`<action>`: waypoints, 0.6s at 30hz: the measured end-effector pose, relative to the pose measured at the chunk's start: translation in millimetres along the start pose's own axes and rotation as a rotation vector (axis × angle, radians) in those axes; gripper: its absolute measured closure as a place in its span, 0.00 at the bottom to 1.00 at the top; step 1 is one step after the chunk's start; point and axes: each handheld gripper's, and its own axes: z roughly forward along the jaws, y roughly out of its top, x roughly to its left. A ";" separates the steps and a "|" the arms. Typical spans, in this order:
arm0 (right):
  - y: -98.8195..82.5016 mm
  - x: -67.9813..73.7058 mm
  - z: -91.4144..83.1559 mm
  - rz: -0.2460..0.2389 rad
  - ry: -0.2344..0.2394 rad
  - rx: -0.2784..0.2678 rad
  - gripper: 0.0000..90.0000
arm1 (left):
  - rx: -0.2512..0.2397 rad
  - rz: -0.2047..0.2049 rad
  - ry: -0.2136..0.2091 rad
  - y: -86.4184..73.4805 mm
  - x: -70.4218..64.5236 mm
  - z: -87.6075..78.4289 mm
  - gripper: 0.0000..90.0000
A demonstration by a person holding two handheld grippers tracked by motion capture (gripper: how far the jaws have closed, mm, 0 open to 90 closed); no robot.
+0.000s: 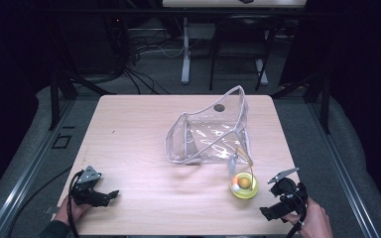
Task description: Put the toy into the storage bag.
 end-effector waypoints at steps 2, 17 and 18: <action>4.3 2.0 -2.1 -0.011 0.011 -0.007 0.00 | 0.000 0.000 0.000 0.0 0.0 0.0 0.00; 32.3 6.6 -9.7 -0.083 0.004 -0.026 0.01 | 0.000 0.000 0.000 0.0 0.0 0.0 0.00; 32.3 6.6 -9.7 -0.083 0.004 -0.026 0.01 | 0.000 0.000 0.000 0.0 0.0 0.0 0.00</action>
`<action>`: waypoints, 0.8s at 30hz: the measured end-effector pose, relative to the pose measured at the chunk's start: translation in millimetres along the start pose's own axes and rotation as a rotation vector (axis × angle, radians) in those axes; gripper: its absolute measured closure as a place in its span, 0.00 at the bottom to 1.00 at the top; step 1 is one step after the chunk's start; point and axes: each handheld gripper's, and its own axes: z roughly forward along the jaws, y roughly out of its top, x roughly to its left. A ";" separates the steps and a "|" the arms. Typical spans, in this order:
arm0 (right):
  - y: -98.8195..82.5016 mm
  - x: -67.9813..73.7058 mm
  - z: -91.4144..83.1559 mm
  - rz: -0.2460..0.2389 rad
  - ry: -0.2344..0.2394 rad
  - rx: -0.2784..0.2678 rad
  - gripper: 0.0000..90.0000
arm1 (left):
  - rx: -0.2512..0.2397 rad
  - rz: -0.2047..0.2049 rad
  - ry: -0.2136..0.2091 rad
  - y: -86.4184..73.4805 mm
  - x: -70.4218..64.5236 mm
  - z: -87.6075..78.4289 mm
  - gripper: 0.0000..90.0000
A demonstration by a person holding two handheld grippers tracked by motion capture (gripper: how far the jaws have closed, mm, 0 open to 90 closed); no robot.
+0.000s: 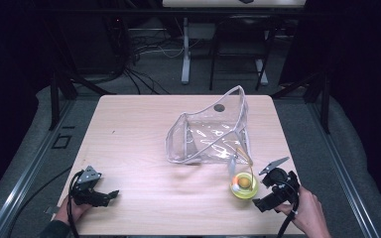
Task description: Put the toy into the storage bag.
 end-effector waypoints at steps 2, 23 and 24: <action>4.7 -1.1 -3.3 -0.009 0.001 -0.013 0.02 | 0.000 0.000 0.000 0.0 0.0 0.0 0.00; 44.8 5.8 -28.4 -0.106 -0.001 -0.015 0.16 | 0.000 0.000 0.000 0.0 0.0 0.0 0.00; 44.8 5.8 -28.4 -0.106 -0.001 -0.015 0.16 | 0.000 0.000 0.000 0.0 0.0 0.0 0.00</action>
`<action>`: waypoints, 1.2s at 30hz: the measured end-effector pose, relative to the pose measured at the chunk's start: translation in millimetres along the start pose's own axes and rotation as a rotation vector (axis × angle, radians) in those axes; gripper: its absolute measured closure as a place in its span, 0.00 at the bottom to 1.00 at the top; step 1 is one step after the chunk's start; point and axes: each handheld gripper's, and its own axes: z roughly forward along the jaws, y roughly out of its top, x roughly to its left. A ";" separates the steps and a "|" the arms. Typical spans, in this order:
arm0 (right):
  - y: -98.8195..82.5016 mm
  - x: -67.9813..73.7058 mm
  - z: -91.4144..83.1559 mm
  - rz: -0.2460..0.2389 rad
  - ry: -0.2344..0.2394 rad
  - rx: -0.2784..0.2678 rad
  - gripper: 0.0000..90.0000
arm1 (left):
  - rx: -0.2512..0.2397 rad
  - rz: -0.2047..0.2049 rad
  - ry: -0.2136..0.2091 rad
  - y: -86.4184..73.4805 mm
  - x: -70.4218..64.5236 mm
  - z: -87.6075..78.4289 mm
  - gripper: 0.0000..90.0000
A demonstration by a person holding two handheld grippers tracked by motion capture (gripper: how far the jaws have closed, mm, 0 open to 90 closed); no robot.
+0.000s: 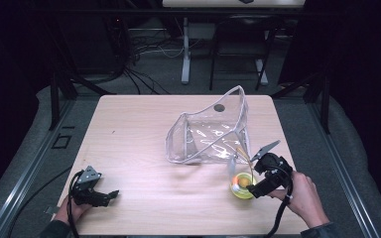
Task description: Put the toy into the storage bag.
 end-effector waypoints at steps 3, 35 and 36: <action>7.6 3.2 -7.1 -0.024 -0.020 -0.004 0.28 | -0.001 -0.001 0.000 0.0 -0.1 0.1 0.00; 30.8 3.3 -16.6 -0.056 -0.012 0.032 0.97 | 0.000 -0.001 0.001 -0.1 -0.1 0.0 0.00; 31.0 3.1 -16.4 -0.052 -0.005 0.027 0.97 | 0.000 -0.001 0.001 -0.1 -0.1 0.0 0.00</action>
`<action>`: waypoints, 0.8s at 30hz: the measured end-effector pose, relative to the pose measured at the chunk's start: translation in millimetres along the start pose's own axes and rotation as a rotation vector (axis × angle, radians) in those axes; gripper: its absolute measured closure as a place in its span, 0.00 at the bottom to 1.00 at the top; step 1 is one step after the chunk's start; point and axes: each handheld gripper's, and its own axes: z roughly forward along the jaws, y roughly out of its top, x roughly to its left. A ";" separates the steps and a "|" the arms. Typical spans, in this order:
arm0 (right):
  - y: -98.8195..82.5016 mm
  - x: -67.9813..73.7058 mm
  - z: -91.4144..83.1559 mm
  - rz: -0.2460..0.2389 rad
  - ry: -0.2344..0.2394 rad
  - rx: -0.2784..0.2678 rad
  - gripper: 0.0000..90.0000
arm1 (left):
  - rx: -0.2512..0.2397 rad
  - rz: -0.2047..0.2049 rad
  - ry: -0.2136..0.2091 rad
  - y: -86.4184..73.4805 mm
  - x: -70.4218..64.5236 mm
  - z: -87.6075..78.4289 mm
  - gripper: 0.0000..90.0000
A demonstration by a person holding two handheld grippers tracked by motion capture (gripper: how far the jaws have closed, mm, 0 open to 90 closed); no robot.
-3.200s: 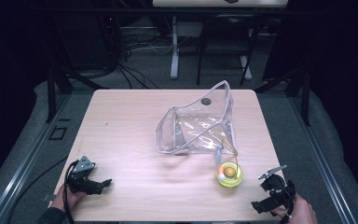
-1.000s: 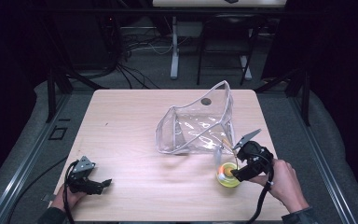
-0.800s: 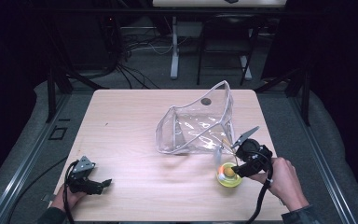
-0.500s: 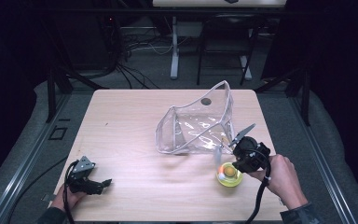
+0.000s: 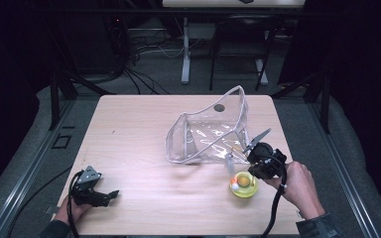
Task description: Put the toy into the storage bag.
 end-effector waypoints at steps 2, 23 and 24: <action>0.9 -1.5 -1.0 -0.001 -0.004 0.009 0.97 | 0.000 0.000 0.000 0.0 0.0 0.0 0.00; 0.6 -23.0 -20.1 0.036 -0.002 0.014 0.97 | -0.001 0.000 -0.001 0.0 0.0 0.1 0.00; 0.6 -25.3 -21.4 0.030 -0.002 0.023 0.97 | -0.001 0.000 -0.001 0.0 0.0 0.1 0.00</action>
